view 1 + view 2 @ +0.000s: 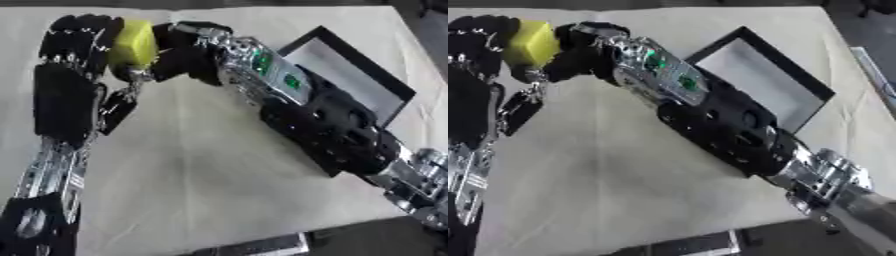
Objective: Pick up the objects with one hand, pass them to the other hand, and then place them into the box on the other side of the table.
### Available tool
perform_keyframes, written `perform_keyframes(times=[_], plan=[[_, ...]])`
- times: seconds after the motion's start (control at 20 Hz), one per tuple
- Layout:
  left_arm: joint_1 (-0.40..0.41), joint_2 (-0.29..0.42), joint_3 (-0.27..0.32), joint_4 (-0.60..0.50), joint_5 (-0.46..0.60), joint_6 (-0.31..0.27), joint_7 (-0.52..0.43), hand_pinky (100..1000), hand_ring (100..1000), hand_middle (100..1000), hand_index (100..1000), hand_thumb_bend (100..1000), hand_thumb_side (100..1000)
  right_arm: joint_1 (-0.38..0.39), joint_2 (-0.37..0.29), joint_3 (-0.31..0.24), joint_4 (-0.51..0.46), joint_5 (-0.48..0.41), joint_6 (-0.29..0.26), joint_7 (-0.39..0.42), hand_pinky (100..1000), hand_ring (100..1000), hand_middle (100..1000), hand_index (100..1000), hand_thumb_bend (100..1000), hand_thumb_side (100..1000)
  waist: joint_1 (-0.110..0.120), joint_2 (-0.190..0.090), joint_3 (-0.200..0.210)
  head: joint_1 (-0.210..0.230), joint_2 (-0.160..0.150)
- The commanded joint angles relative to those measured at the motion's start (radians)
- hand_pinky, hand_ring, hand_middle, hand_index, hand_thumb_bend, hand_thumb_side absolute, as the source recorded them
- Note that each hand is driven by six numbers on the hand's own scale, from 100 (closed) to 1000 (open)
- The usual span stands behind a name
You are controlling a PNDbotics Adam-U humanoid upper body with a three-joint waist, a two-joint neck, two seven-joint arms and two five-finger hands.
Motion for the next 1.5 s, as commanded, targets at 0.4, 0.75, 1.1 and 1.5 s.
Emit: perform_keyframes(times=[0.4,0.75,1.1,1.5], plan=[[-0.009,0.014,0.035,-0.003,-0.039,0.042,-0.004,798,759,726,934,922,188,-0.011,-0.030,-0.016,-0.048,-0.029,0.000,-0.004,870,627,433,558,382,100,0.009,-0.023,-0.008,-0.005,-0.004],[-0.008,0.016,0.041,-0.002,-0.080,0.064,-0.013,808,768,731,951,1000,230,-0.008,-0.036,-0.020,-0.051,-0.035,-0.001,-0.011,871,627,433,559,382,100,0.011,-0.024,-0.009,-0.008,-0.001],[-0.006,0.017,0.034,0.004,-0.099,0.061,-0.007,815,773,734,970,1000,319,-0.003,-0.041,-0.024,-0.049,-0.038,-0.003,-0.015,871,626,435,561,381,100,0.012,-0.023,-0.008,-0.010,-0.001],[-0.004,0.019,0.031,0.008,-0.118,0.058,-0.011,827,780,737,983,1000,313,0.000,-0.050,-0.029,-0.051,-0.043,-0.007,-0.016,871,626,434,560,383,100,0.012,-0.023,-0.007,-0.011,0.001]])
